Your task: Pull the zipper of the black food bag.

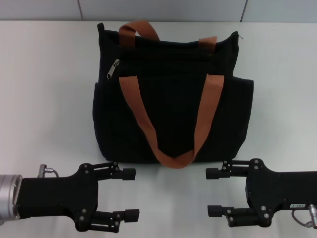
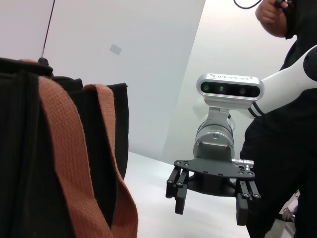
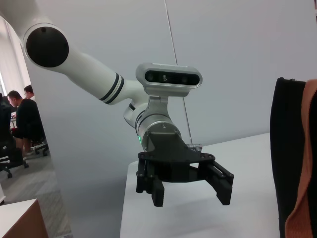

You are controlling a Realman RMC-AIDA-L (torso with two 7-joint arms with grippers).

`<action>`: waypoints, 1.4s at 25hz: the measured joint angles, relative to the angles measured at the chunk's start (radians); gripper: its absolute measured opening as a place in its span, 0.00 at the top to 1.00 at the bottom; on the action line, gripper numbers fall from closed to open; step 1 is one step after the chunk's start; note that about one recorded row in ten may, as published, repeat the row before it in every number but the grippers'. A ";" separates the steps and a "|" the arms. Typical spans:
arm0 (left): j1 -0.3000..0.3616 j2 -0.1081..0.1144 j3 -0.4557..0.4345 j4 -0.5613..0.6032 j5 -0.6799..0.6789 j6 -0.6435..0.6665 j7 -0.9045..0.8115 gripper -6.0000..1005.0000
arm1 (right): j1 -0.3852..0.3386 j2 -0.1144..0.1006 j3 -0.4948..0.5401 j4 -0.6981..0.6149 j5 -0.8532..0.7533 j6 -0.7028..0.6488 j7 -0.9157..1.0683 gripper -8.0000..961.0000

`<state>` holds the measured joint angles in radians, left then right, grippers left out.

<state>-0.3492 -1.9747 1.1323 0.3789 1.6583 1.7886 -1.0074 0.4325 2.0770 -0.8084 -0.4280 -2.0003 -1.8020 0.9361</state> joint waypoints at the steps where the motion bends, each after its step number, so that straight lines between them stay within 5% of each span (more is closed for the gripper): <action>1: 0.000 0.000 0.000 0.000 0.000 0.000 0.000 0.17 | 0.000 0.000 0.000 0.000 0.000 0.000 0.000 0.28; 21: -0.002 -0.005 -0.032 0.006 -0.006 0.052 0.003 0.18 | -0.003 0.000 0.004 -0.001 0.000 -0.003 0.001 0.29; 25: -0.015 -0.017 -0.130 0.009 -0.008 0.127 0.018 0.18 | -0.002 0.000 0.008 0.003 0.000 0.001 0.001 0.29; 30: -0.025 -0.053 -0.379 0.011 -0.009 0.205 0.053 0.18 | -0.001 0.000 0.010 0.004 0.000 0.000 0.001 0.30; 33: -0.025 -0.083 -0.634 0.003 -0.010 0.178 0.058 0.19 | -0.005 0.000 0.010 0.001 0.004 -0.003 0.005 0.30; 35: -0.024 -0.086 -0.680 0.001 -0.010 0.162 0.058 0.19 | -0.006 0.000 0.010 0.001 0.005 -0.003 0.006 0.30</action>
<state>-0.3736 -2.0606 0.4527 0.3794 1.6478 1.9507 -0.9491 0.4265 2.0770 -0.7985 -0.4273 -1.9954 -1.8054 0.9418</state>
